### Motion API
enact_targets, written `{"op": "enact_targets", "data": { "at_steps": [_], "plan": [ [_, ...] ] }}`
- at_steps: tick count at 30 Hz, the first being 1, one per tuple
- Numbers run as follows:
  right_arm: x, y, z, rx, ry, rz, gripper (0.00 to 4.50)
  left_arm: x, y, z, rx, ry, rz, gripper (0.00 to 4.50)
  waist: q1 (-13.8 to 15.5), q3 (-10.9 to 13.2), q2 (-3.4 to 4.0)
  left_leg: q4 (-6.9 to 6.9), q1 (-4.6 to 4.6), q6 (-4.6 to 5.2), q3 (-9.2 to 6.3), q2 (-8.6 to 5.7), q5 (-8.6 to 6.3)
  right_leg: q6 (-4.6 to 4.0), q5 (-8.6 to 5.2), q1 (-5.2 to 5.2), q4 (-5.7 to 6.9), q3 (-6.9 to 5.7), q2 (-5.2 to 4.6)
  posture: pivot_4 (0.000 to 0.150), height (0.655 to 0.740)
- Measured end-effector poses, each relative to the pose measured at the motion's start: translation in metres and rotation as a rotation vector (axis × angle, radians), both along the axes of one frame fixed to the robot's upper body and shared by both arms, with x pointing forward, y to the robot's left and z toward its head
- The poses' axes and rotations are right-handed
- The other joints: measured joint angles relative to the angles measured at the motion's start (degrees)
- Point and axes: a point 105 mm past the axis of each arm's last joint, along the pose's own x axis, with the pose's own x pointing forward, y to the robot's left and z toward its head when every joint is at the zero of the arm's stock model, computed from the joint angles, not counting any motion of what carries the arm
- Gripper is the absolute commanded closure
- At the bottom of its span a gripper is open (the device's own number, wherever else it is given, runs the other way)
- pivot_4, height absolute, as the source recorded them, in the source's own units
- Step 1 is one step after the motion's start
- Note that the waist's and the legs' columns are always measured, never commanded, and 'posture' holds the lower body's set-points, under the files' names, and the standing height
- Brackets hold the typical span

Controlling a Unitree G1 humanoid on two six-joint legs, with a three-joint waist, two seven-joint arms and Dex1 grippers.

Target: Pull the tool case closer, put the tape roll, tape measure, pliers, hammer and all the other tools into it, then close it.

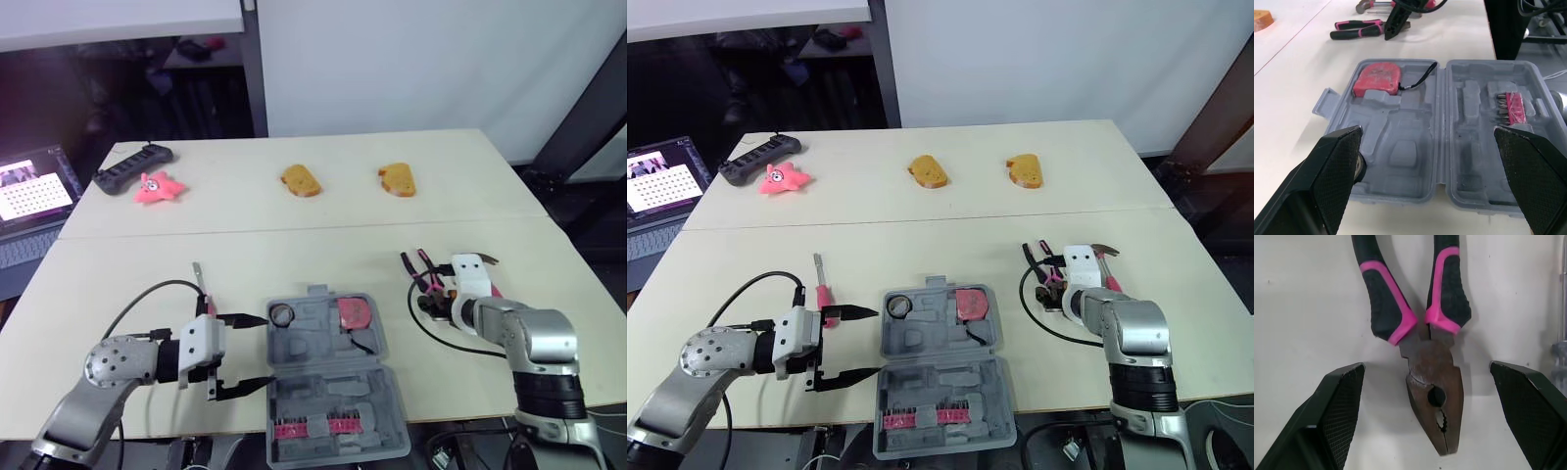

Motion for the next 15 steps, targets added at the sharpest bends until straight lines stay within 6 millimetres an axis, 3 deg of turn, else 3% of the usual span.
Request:
{"op": "enact_targets", "data": {
  "at_steps": [3,6,15],
  "plan": [
    [0.0021,-0.0022,-0.0002,-0.001,-0.003,-0.011,1.94,0.0004,-0.0005,0.0008,-0.001,-0.002,0.005,0.00,-0.15,0.00,-0.01,0.00,0.02,0.00,0.00,0.01,0.00,0.00,0.00,0.00,0.01,0.00,0.02,0.150,0.7400],
    [0.0028,-0.0015,-0.0010,0.007,-0.006,-0.011,3.46,0.0006,-0.0003,0.0002,0.001,0.006,0.009,0.00,-0.26,0.00,-0.01,0.00,0.02,0.00,-0.01,0.03,0.00,0.00,0.00,0.00,0.01,0.00,0.07,0.150,0.7400],
    [0.0022,0.0068,-0.0011,0.017,-0.057,0.028,3.50,0.0018,-0.0003,0.0010,0.003,0.002,0.009,0.00,-0.32,0.02,0.03,-0.02,-0.01,0.00,-0.01,0.03,0.00,0.00,0.00,-0.05,0.01,0.00,0.07,0.150,0.7400]
  ]
}}
